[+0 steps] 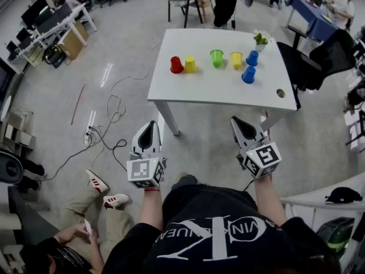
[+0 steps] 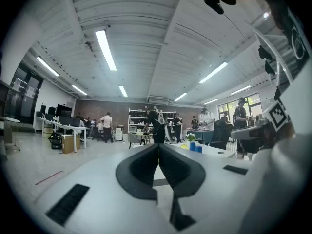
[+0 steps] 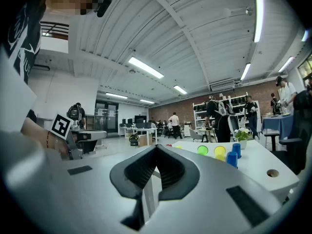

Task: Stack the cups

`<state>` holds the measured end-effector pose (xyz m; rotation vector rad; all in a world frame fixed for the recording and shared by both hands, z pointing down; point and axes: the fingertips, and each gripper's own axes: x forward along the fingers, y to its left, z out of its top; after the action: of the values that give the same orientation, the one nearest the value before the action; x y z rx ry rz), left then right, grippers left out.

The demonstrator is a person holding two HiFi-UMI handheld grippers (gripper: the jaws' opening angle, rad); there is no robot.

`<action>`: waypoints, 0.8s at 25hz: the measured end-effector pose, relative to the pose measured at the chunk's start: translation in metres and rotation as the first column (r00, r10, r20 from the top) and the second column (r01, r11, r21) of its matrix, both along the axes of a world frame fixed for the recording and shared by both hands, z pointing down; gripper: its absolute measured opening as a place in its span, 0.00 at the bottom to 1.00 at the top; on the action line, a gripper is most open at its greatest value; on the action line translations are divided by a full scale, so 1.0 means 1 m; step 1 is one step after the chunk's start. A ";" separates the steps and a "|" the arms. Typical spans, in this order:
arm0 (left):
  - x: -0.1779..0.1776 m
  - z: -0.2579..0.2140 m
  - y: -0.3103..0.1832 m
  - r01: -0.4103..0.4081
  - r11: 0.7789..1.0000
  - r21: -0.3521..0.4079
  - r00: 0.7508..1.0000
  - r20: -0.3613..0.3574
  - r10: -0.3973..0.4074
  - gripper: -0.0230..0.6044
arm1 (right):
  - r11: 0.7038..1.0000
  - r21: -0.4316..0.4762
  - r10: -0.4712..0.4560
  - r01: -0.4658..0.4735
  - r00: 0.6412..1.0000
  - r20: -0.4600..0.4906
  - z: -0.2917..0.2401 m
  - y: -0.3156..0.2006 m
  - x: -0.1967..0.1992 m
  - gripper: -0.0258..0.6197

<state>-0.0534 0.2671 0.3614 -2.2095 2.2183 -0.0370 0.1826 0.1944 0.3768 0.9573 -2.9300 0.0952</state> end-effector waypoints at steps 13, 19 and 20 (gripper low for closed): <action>0.001 -0.003 -0.004 0.005 1.000 -0.009 1.000 -0.012 -0.005 0.04 | 1.000 -0.019 0.003 -0.003 1.000 0.006 0.004 0.000 0.007 0.05; 0.002 -0.010 -0.009 0.009 1.000 -0.002 1.000 -0.012 -0.009 0.04 | 0.998 -0.038 0.048 -0.046 0.997 0.062 -0.003 -0.011 0.016 0.10; 0.002 -0.008 -0.009 0.009 1.000 -0.004 1.000 -0.014 -0.009 0.04 | 0.998 -0.048 0.053 -0.049 0.996 0.070 -0.002 -0.012 0.016 0.13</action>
<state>-0.0511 0.2583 0.3530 -2.2082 2.2372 -0.0264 0.1990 0.1826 0.3752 1.0435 -2.9534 0.2029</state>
